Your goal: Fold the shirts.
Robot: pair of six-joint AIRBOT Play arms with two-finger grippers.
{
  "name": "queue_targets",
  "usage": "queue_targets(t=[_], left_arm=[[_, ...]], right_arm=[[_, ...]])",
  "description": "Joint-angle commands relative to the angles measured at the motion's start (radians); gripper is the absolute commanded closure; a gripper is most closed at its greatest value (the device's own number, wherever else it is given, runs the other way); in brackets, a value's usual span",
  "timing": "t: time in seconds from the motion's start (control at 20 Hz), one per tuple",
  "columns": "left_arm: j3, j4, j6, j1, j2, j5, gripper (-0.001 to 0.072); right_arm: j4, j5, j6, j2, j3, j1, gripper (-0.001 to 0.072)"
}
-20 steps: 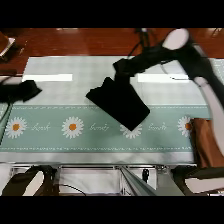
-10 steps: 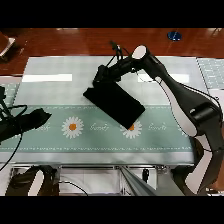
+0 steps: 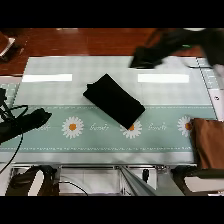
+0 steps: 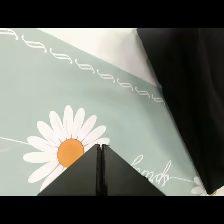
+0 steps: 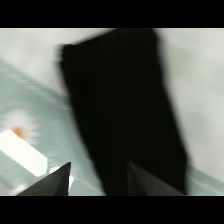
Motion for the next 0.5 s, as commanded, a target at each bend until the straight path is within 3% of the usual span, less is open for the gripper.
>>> queue_targets(t=[0.0,0.1,0.2,0.3,0.45], left_arm=[[-0.002,-0.001,0.001,0.0,0.001,0.014,0.0683],[-0.002,-0.001,0.001,0.0,0.001,0.014,0.0683],[-0.002,-0.001,0.001,0.0,0.0,0.015,0.0683],[-0.002,-0.004,0.001,0.0,0.0,0.027,0.0683],[-0.002,-0.026,0.001,0.0,-0.002,0.039,0.0683]], right_arm=[[-0.433,-0.216,0.238,0.427,-0.462,-0.069,0.0296],[-0.43,-0.398,0.461,0.644,-0.834,-0.092,0.0296],[-0.221,-0.593,0.577,0.77,-1.144,-0.093,0.0297],[0.098,-0.726,0.501,0.77,-1.331,-0.092,0.0298],[0.399,-0.732,0.219,0.612,-1.377,-0.092,0.0298]])
